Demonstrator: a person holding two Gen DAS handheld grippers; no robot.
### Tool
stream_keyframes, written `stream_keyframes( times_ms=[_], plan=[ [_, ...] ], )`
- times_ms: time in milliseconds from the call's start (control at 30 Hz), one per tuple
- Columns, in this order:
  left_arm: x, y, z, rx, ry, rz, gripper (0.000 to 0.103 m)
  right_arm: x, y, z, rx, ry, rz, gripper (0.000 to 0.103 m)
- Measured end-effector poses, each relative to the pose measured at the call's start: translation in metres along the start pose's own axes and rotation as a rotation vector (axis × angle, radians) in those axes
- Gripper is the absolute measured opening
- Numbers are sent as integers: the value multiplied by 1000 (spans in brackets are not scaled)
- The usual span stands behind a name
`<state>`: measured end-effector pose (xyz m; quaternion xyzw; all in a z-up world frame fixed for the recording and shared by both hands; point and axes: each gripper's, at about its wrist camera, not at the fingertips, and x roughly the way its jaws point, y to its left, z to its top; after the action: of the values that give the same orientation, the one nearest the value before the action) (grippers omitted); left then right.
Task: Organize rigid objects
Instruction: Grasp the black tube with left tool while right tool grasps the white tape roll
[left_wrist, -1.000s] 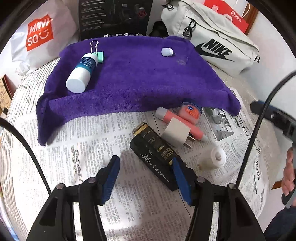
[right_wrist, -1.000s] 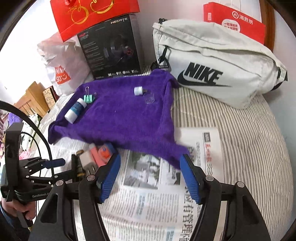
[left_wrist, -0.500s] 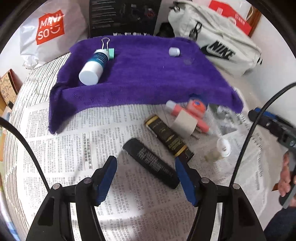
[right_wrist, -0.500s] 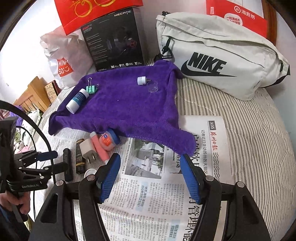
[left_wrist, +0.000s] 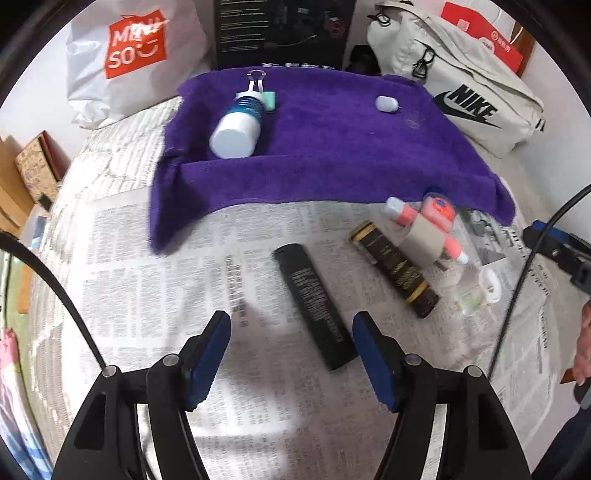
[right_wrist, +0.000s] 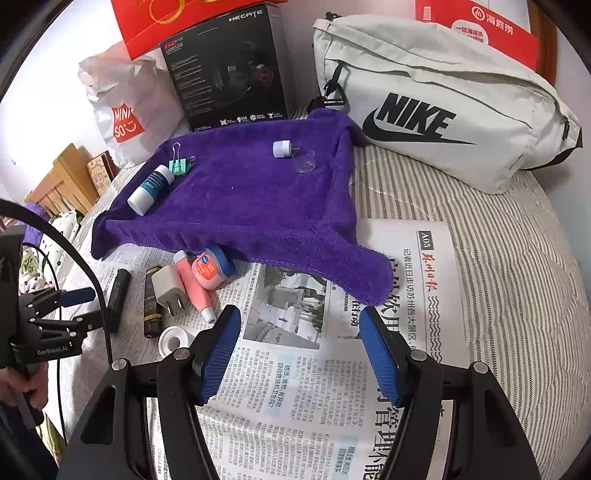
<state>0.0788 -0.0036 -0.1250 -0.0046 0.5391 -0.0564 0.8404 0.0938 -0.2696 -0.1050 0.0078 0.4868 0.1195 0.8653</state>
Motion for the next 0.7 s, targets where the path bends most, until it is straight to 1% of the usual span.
stream_keyframes(
  times_ms=[67, 167, 267, 367, 467, 533, 567, 600, 633, 667, 700],
  plan=[
    [7, -6, 3, 11, 10, 2, 67, 2, 2, 0, -5, 5, 3, 66],
    [13, -11, 6, 35, 3, 60, 65, 5, 6, 0, -16, 12, 5, 66],
    [11, -3, 5, 36, 0, 80, 65, 6, 7, -1, -26, 17, 5, 66],
    [8, 11, 4, 1, -1, 101, 65, 6, 6, -1, -23, 16, 5, 66],
    [10, 12, 9, -2, -11, 95, 64, 8, 5, -1, -20, 19, 8, 66],
    [11, 9, 11, 12, -22, 86, 56, 10, 6, -1, -22, 23, 6, 66],
    [11, 7, 12, 20, -25, 78, 47, 10, 6, -2, -23, 25, 6, 66],
    [10, 5, 13, 30, -28, 71, 40, 11, 6, -2, -23, 26, 5, 66],
    [9, 2, 13, 42, -28, 62, 26, 11, 6, -2, -23, 28, 4, 66],
    [8, 1, 13, 48, -28, 58, 22, 12, 6, -2, -23, 29, 4, 66],
    [8, 0, 12, 52, -30, 60, 22, 11, 7, -2, -23, 29, 5, 66]
  ],
)
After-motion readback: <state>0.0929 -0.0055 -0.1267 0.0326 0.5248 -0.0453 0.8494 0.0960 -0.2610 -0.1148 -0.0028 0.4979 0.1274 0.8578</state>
